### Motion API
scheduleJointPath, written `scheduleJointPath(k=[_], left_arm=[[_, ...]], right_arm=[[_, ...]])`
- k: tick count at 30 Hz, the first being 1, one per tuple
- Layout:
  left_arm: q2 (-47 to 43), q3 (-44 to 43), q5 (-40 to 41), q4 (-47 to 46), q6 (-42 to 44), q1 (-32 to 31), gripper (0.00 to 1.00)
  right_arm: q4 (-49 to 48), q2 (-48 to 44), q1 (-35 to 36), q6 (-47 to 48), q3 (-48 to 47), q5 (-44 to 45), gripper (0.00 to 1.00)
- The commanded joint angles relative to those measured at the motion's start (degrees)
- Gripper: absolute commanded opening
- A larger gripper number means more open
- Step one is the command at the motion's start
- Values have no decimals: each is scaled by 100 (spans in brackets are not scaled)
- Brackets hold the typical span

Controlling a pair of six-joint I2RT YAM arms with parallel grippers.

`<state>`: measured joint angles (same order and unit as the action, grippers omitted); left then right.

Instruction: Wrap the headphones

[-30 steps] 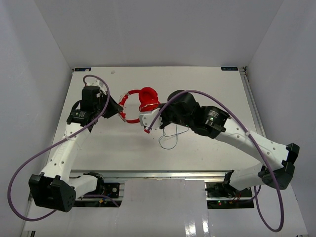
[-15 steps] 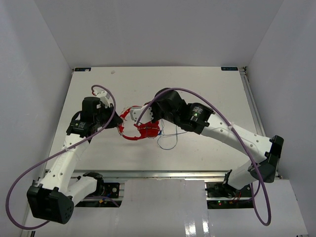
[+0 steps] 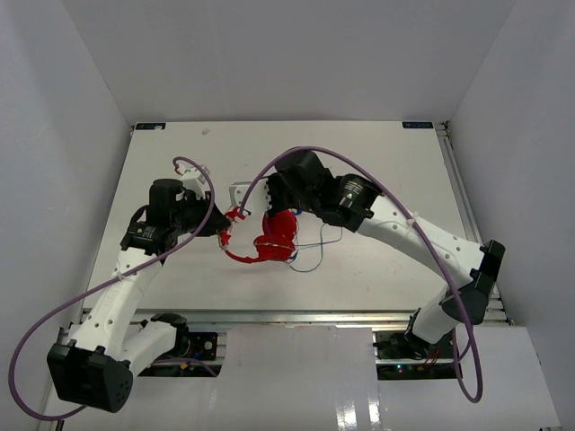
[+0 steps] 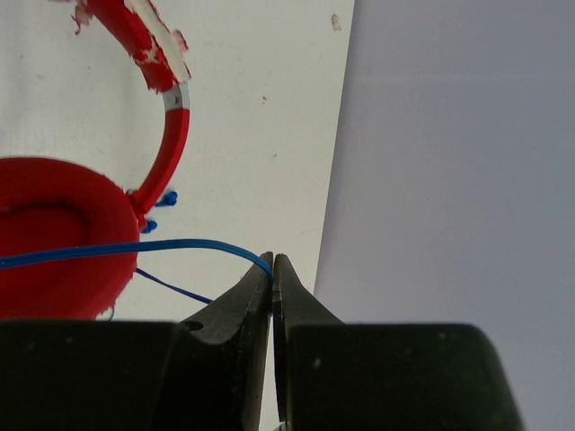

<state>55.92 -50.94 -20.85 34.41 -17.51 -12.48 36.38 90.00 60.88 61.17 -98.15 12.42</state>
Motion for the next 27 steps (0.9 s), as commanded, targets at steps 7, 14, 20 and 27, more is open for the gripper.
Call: scheduleJointPath(k=[7,14,20,27], left_arm=[[-233,-47,-881,-481,-259,-123,0],[-458,91,-1526,-832,-284,-149,0],[-481,110,-1836,-1077,-444,-158,0],[-494,-11,-2096,-1320,-758,-159,0]], right_arm=[[15,334,-297,-1033,-440,-666,8],[256,454,-1046,-1310,-395,-1629,8],[570,440,-1243,-1421,-449,-2449,10],[886,466,-1480,-1631,-591,-3358,14]])
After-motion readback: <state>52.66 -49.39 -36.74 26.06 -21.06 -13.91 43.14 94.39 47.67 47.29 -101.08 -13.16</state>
